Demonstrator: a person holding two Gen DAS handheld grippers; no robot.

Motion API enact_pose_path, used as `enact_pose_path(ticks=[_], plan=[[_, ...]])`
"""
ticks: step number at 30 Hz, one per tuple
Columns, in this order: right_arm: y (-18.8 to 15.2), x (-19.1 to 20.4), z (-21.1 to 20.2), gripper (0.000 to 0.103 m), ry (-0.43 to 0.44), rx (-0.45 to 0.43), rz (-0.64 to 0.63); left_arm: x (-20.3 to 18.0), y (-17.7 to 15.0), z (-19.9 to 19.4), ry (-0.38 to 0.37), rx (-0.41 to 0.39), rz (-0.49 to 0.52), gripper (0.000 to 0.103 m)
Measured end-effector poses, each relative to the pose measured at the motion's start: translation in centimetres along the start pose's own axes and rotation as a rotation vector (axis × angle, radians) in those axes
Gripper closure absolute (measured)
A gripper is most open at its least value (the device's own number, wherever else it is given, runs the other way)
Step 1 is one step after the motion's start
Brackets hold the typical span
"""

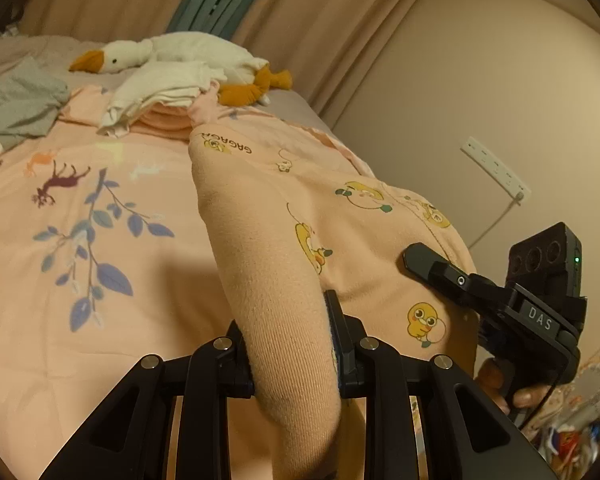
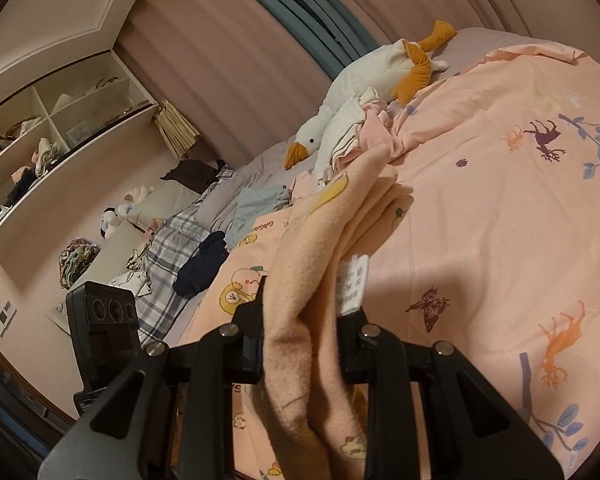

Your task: Fold small clothes

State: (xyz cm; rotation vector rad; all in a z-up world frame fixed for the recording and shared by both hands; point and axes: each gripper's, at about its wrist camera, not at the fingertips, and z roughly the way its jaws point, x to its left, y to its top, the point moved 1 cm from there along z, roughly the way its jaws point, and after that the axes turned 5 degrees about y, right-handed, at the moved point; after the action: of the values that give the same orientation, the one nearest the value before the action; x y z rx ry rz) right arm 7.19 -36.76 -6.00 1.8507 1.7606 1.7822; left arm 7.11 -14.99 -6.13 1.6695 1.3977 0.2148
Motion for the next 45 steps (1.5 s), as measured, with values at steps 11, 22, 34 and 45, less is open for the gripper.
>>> enact_pose_path(ticks=[11,22,34,45], plan=[[0.1,-0.1,0.7,0.077,0.033,0.001,-0.006,0.8,0.1,-1.5,0.018,-0.027,0.009,0.079],[-0.2,1.3,4.0,0.077,0.071,0.050,-0.047,3.1,0.6,-3.5,0.071,-0.059,-0.016,0.079],[-1.2,2.8,7.7,0.077,0.085,0.117,-0.072,5.2,0.4,-5.0,0.177,-0.081,-0.028,0.079],[-1.5,4.3,10.3,0.077,0.093,0.162,-0.118,7.3,0.3,-6.4,0.220,-0.110,-0.072,0.079]])
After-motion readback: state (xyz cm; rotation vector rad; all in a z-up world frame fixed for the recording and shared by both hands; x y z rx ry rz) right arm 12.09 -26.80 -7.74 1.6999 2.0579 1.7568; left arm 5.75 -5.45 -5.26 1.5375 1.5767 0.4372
